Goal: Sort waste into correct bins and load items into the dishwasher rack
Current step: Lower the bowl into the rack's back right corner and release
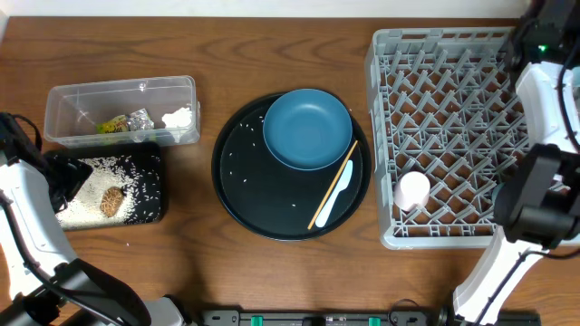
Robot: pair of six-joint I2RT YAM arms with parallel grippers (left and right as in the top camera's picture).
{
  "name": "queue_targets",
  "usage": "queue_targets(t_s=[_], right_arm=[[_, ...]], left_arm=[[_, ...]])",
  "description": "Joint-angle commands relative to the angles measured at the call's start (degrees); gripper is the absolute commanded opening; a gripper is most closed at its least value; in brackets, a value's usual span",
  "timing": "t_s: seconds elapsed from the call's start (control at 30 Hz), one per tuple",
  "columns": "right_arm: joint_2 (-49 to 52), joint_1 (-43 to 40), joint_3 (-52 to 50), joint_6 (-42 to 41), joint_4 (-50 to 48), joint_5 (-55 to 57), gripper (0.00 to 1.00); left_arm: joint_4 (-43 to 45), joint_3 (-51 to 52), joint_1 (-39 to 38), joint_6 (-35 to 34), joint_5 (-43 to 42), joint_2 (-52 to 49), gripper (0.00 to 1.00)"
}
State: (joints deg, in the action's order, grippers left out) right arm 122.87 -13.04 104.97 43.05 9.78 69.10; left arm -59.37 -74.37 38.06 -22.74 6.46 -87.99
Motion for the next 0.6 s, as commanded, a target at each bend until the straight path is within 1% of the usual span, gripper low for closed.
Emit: queue_targets(t_s=[0.0, 0.13, 0.43, 0.57], right_arm=[[2.0, -1.6, 0.7, 3.3, -0.2, 2.3, 0.01], [3.5, -3.1, 0.6, 1.3, 0.3, 2.5, 0.01], [3.8, -3.9, -0.1, -5.6, 5.2, 0.9, 0.01], [3.8, -3.9, -0.1, -13.2, 11.4, -2.1, 0.01]], left_arm=[[-0.2, 0.0, 0.2, -0.3, 1.1, 0.3, 0.98], [-0.2, 0.0, 0.2, -0.3, 1.1, 0.3, 0.98], [-0.2, 0.0, 0.2, -0.3, 1.1, 0.3, 0.98], [-0.1, 0.0, 0.2, -0.3, 1.1, 0.3, 0.98]])
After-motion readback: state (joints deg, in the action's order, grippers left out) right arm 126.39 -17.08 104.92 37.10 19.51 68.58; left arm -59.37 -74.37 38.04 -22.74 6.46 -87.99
